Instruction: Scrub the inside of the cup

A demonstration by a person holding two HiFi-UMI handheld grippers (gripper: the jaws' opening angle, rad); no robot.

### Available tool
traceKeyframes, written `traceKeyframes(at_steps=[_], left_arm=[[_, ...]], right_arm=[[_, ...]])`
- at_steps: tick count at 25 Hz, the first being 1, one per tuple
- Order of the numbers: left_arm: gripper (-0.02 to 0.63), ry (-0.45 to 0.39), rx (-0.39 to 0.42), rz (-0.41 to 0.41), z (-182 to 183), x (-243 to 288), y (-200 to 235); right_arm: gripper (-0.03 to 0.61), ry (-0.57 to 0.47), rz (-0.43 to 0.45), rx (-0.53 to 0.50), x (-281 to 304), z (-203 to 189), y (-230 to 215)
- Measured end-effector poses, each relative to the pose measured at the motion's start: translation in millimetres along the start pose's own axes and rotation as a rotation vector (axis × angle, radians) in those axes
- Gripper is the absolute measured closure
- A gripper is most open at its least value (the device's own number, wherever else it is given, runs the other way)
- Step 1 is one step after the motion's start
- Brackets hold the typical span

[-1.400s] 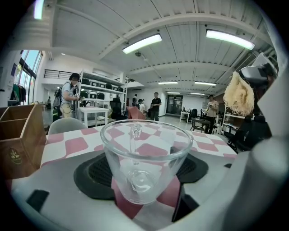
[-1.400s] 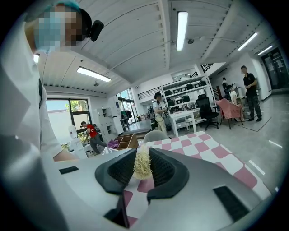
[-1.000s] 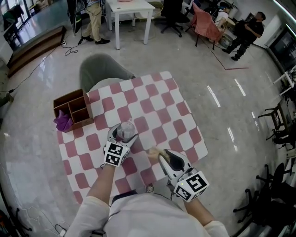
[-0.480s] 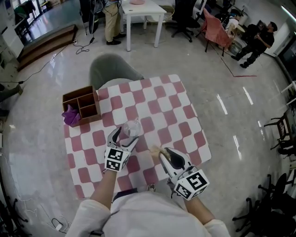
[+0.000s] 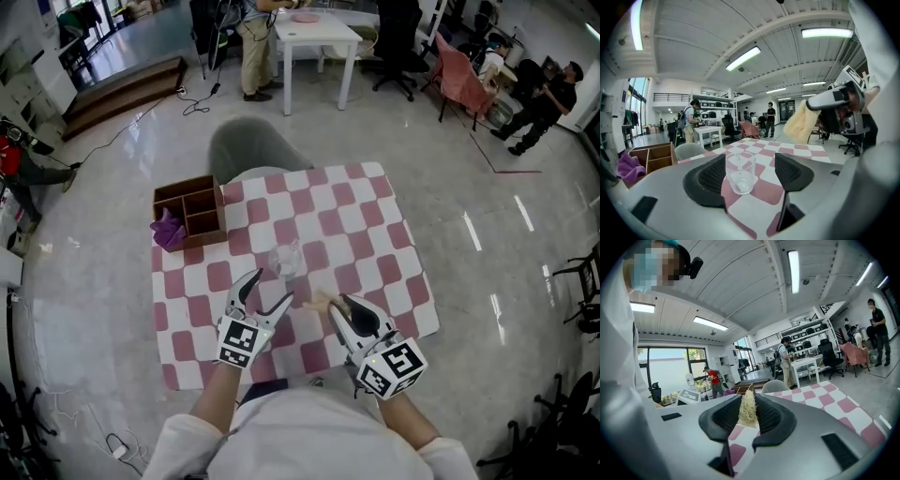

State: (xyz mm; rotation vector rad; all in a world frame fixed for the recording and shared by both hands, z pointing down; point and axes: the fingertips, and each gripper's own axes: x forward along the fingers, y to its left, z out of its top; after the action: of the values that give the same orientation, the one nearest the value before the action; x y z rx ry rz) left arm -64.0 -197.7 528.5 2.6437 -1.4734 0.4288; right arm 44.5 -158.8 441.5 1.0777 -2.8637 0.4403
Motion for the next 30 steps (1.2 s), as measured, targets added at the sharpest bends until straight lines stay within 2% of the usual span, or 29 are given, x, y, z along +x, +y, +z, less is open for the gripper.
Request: traceKeyframes(at_steps=[1, 3, 10, 15, 20, 30], left_arm=[[0.279, -0.012, 0.004, 0.008, 3.8, -6.3, -3.0], [0.396, -0.036, 0.01, 0.032, 11.3, -19.4, -8.6], [0.495, -0.08, 0.014, 0.077, 33.9, -58.9, -27.8], [0.542, -0.076, -0.009, 0.12, 47.4, -81.8, -27.9], [0.562, -0.057, -0.026, 0.126, 53.4, -101.0, -33.8], [0.581, -0.125, -0.005, 0.158, 77.1, -126.6, -49.7]], right_arm=[[0.479, 0.0, 0.004, 0.0, -0.4, 0.6, 0.8], [0.479, -0.003, 0.015, -0.001, -1.4, 1.3, 2.9], [0.479, -0.007, 0.06, -0.005, -5.7, 1.7, 15.0], [0.477, -0.013, 0.084, -0.009, -9.0, 1.8, 24.6], [0.479, -0.028, 0.104, -0.004, -12.3, 0.5, 33.9], [0.479, -0.021, 0.104, -0.005, -26.1, -9.0, 38.5]])
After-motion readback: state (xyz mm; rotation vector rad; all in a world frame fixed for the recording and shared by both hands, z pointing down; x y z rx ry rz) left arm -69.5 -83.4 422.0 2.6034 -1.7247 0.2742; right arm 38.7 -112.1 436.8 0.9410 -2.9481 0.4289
